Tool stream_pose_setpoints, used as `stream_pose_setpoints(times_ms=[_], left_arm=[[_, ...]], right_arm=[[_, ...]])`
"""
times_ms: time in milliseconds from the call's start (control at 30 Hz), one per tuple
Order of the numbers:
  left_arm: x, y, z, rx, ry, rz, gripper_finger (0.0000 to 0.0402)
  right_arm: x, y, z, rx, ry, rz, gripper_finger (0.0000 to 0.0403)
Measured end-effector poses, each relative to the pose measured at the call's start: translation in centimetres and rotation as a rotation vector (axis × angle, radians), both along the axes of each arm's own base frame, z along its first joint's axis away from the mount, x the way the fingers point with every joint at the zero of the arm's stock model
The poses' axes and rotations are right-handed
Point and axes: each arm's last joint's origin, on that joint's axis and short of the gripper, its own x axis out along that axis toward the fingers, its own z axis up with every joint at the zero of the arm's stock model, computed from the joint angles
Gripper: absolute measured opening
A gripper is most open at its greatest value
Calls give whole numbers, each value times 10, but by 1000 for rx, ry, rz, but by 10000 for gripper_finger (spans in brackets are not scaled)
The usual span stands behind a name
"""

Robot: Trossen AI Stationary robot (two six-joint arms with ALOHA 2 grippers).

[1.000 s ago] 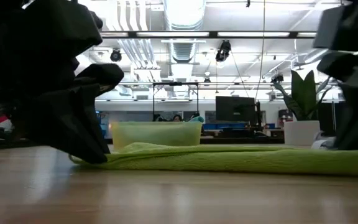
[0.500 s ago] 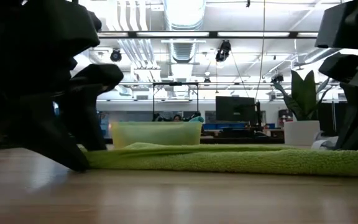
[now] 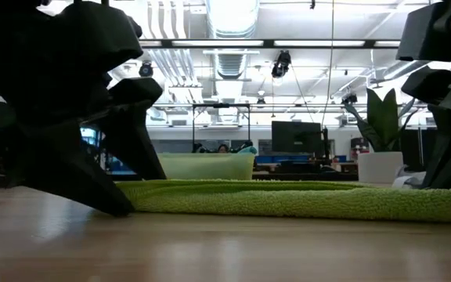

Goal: Roll microfiber towels into tight, uniform cylinder then place into a basket
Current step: Roll the green towel

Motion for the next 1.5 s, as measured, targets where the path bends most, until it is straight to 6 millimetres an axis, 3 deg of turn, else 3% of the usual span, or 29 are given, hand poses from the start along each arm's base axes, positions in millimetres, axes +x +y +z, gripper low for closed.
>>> stream_pose_setpoints(times_ms=[267,567,933,1333,1500], left_arm=[[0,0,-3,4,10,1,145],[0,0,-1,17,38,-4,10],[-1,-3,25,-33,12,15,2],[-6,-8,21,-285,147,30,2],[-4,-13,32,-308,165,-46,2]], right_arm=[[0,0,0,0,1,0,9],[-1,0,1,-11,13,2,9],[0,6,10,-14,60,10,9],[-5,30,22,104,106,91,8],[-3,41,34,115,108,165,9]])
